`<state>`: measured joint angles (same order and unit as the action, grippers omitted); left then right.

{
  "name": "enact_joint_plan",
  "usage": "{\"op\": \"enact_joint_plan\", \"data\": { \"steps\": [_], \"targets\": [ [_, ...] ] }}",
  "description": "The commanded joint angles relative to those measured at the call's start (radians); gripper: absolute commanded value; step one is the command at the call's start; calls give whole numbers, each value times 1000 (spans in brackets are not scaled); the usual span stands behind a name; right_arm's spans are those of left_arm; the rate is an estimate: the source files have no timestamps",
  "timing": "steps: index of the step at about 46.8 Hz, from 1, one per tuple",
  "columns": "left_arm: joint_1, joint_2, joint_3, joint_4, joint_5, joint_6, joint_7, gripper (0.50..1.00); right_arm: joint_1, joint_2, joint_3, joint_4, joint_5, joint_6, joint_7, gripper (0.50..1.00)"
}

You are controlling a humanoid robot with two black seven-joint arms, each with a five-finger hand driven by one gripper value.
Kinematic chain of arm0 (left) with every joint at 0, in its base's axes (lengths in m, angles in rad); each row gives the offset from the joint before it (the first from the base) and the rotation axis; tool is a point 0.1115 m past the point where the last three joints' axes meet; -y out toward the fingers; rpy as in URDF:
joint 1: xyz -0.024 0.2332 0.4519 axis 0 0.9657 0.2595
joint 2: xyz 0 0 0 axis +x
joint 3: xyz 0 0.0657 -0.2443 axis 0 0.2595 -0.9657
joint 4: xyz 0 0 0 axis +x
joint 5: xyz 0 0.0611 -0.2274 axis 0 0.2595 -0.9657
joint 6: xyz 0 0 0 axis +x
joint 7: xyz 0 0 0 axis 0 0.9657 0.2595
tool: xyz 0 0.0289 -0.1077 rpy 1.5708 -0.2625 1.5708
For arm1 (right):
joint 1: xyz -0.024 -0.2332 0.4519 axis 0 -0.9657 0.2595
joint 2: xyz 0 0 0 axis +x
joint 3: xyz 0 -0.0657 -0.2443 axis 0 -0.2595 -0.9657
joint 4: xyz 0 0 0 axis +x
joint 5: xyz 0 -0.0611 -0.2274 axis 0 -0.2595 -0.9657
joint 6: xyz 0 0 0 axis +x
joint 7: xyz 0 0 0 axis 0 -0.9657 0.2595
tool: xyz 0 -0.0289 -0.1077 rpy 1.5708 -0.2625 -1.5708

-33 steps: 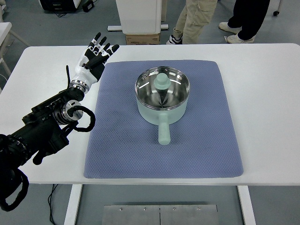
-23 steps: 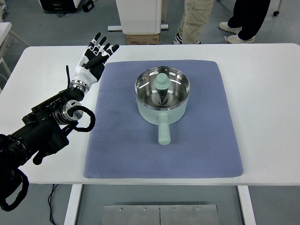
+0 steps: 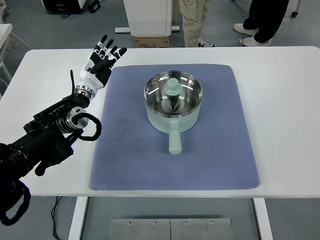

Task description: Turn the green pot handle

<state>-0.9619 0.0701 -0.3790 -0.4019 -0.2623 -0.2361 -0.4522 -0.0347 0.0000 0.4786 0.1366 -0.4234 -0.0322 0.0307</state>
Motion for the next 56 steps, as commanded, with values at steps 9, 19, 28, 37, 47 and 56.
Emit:
{"op": "enact_joint_plan", "data": {
  "steps": [9,19,28,37,47,56],
  "targets": [
    [0,2,0,2,0,0,0,1000,-1,0,0,0,0,0,0,1000],
    [0,2,2,2,2,0,0,1000,1,0,0,0,0,0,0,1000],
    [0,0,2,2,0,0,1,1000,-1,0,0,0,0,0,0,1000],
    [0,0,0,2,0,0,1,1000,-1,0,0,0,0,0,0,1000],
    [3,5,0,0,0,0,1,1000,-1,0,0,0,0,0,0,1000],
    [-3,34,2,-2,8,-12,1,1000,1,0,0,0,0,0,0,1000]
  ]
}}
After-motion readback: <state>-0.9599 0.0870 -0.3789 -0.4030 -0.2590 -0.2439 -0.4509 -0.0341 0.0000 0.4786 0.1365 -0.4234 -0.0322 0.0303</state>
